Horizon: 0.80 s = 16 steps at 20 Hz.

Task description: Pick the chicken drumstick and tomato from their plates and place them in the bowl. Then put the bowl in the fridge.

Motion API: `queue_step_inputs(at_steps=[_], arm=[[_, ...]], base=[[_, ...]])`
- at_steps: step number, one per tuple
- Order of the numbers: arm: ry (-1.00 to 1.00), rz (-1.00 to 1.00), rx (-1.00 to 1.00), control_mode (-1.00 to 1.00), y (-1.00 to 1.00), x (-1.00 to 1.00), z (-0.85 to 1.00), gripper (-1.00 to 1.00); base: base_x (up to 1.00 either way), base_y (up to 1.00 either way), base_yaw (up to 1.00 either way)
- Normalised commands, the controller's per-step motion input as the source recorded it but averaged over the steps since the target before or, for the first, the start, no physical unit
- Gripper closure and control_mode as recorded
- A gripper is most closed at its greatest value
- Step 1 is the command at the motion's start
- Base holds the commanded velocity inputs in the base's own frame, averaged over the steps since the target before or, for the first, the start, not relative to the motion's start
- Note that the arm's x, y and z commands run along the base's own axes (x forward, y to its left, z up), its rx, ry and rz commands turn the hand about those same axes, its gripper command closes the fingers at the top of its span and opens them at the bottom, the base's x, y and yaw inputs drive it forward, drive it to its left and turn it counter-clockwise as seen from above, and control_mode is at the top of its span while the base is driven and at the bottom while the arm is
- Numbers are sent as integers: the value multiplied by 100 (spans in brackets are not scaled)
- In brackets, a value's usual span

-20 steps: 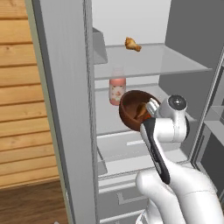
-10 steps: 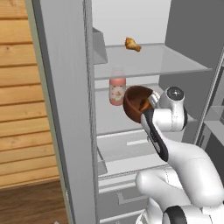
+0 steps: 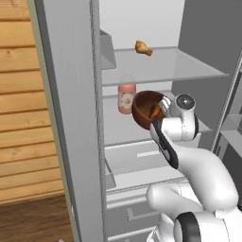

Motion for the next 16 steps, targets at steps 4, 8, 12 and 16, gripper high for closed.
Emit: queue_step_inputs(at_steps=[4,8,12,16], arm=[[-7,-2,-1,-100,-2,28,-13,100],[-8,-4,0,-100,-14,6,-9,100],[-8,-4,0,-100,-14,3,-4,100],[-6,-5,0,-100,0,13,0,-100]], base=[[0,0,0],[0,0,0],[0,0,0],[0,0,0]])
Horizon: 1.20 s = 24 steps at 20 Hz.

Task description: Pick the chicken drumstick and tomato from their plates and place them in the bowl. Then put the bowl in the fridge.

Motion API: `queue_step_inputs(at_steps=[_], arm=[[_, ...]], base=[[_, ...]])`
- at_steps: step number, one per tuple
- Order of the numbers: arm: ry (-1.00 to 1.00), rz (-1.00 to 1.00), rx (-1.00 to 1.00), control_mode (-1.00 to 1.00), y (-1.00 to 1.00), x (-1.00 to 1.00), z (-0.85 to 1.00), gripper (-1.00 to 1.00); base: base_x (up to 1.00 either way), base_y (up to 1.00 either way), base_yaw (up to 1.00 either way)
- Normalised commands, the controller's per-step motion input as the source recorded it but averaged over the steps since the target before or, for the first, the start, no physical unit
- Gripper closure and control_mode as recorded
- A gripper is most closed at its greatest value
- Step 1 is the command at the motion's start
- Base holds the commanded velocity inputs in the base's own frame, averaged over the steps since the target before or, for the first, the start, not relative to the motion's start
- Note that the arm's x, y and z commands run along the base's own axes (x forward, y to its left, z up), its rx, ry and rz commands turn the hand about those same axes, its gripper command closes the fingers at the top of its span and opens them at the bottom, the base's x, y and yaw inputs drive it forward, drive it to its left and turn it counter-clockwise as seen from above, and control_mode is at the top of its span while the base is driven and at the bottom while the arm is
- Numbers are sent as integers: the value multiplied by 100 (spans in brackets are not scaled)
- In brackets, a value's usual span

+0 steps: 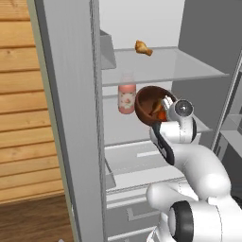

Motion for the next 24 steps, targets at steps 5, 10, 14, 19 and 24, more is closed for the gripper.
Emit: queue_step_inputs(at_steps=[5,10,14,19,24], arm=[[-2,-6,0,-100,0,11,0,-100],[-7,-1,0,-100,0,-19,7,-100],[-13,0,0,-100,11,-25,31,-100],[-6,0,0,-100,12,-36,39,-100],[1,0,0,-100,4,-79,48,-100]], base=[[0,0,0],[0,0,0],[0,0,0],[0,0,0],[0,0,0]])
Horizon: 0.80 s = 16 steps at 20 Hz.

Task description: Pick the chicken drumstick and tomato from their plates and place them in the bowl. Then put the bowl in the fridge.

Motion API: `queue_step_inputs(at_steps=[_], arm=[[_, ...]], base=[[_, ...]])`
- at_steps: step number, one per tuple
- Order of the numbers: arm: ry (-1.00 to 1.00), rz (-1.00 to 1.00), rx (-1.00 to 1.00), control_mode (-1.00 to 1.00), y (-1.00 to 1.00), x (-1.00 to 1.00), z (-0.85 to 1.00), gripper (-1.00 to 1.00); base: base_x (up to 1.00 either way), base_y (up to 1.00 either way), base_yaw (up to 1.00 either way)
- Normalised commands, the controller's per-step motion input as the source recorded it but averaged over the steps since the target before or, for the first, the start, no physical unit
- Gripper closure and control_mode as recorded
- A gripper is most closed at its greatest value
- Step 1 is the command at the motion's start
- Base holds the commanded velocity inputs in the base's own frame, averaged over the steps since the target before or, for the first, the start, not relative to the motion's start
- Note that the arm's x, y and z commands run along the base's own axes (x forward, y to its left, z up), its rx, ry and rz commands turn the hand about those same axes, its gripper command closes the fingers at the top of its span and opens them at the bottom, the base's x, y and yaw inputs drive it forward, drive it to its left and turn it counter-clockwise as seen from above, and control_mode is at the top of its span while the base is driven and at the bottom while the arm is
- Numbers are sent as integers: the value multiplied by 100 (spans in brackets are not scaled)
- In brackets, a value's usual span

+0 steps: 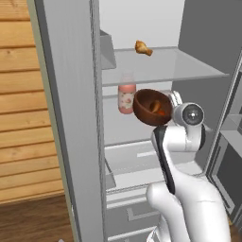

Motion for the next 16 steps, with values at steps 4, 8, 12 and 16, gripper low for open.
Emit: queue_step_inputs(at_steps=[4,8,12,16], arm=[[8,2,3,-100,17,-94,44,-100],[17,15,4,-100,16,-98,57,-100],[19,25,2,-100,12,-100,53,-100],[18,31,1,-100,9,-100,25,-100]], base=[[0,0,0],[0,0,0],[0,0,0],[0,0,0]])
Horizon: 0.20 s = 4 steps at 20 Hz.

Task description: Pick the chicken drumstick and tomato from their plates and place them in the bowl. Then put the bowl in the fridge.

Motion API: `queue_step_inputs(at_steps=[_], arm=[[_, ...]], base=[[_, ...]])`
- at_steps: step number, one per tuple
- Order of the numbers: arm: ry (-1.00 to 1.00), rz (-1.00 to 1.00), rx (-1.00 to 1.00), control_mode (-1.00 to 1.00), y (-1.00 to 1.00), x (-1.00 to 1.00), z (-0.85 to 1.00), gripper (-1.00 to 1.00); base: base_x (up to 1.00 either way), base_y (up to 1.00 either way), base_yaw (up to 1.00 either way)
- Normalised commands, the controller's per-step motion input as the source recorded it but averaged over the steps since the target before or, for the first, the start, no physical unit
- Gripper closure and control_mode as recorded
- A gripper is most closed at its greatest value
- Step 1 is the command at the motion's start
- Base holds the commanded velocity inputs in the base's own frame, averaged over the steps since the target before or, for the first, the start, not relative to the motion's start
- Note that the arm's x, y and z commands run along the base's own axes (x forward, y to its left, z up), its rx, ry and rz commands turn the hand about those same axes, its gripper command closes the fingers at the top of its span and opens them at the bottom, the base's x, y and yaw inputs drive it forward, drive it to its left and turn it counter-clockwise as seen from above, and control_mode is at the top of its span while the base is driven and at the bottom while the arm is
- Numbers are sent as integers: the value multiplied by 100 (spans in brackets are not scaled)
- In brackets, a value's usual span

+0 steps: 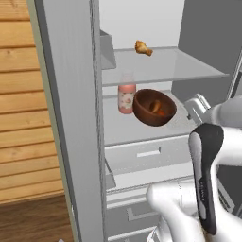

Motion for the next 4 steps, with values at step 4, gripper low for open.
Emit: queue_step_inputs(at_steps=[4], arm=[[10,38,-2,-100,32,-100,0,-100]], base=[[0,0,0]])
